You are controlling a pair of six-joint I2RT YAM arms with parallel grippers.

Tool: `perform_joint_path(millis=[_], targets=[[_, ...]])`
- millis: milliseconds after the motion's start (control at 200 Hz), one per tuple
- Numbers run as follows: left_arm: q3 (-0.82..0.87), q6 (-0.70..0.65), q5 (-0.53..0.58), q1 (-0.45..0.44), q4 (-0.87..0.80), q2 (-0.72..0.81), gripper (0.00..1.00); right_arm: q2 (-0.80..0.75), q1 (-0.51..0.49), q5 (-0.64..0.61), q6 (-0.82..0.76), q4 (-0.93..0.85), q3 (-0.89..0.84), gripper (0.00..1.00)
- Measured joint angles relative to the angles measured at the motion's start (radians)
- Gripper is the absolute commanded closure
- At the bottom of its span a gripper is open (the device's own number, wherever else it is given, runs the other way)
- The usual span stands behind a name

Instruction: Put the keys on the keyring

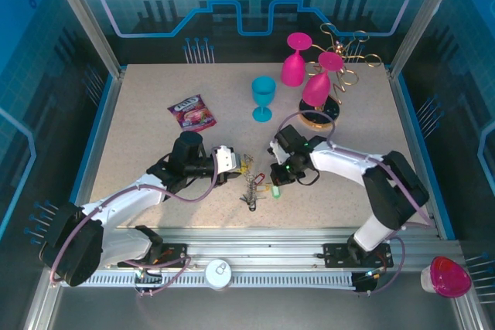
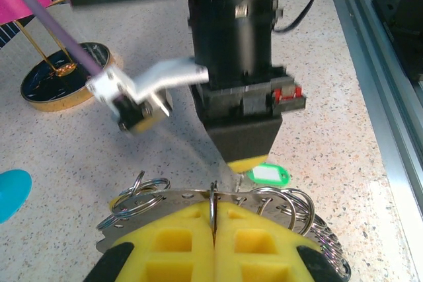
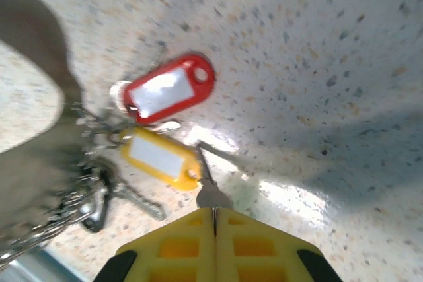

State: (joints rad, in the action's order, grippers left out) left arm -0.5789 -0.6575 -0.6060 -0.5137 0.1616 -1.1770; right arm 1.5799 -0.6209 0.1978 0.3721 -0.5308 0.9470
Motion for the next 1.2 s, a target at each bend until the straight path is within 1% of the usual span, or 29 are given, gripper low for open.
perform_joint_path(millis=[130,255,330,415,575,730,926,1201], targets=[[0.000,0.003,0.035,-0.003,0.000,0.012,1.00,-0.156,0.000,0.026,0.000,0.025,-0.024,1.00],[0.000,0.005,0.084,-0.021,-0.012,0.039,1.00,-0.307,-0.002,0.094,-0.004,0.098,-0.092,1.00],[0.000,0.012,0.114,-0.035,-0.024,0.052,1.00,-0.373,-0.009,0.144,-0.016,0.157,-0.140,1.00],[0.000,0.023,0.139,-0.049,-0.034,0.059,1.00,-0.414,-0.016,0.210,-0.034,0.228,-0.179,1.00],[0.000,0.037,0.158,-0.071,-0.037,0.059,1.00,-0.417,-0.020,0.303,-0.063,0.334,-0.195,1.00],[0.000,0.065,0.176,-0.081,-0.033,0.059,1.00,-0.398,-0.020,0.356,-0.053,0.446,-0.196,1.00],[0.000,0.090,0.185,-0.092,-0.027,0.058,1.00,-0.355,-0.025,0.384,-0.036,0.537,-0.195,1.00],[0.000,0.107,0.191,-0.093,-0.025,0.057,1.00,-0.312,-0.034,0.400,-0.032,0.570,-0.195,1.00]])
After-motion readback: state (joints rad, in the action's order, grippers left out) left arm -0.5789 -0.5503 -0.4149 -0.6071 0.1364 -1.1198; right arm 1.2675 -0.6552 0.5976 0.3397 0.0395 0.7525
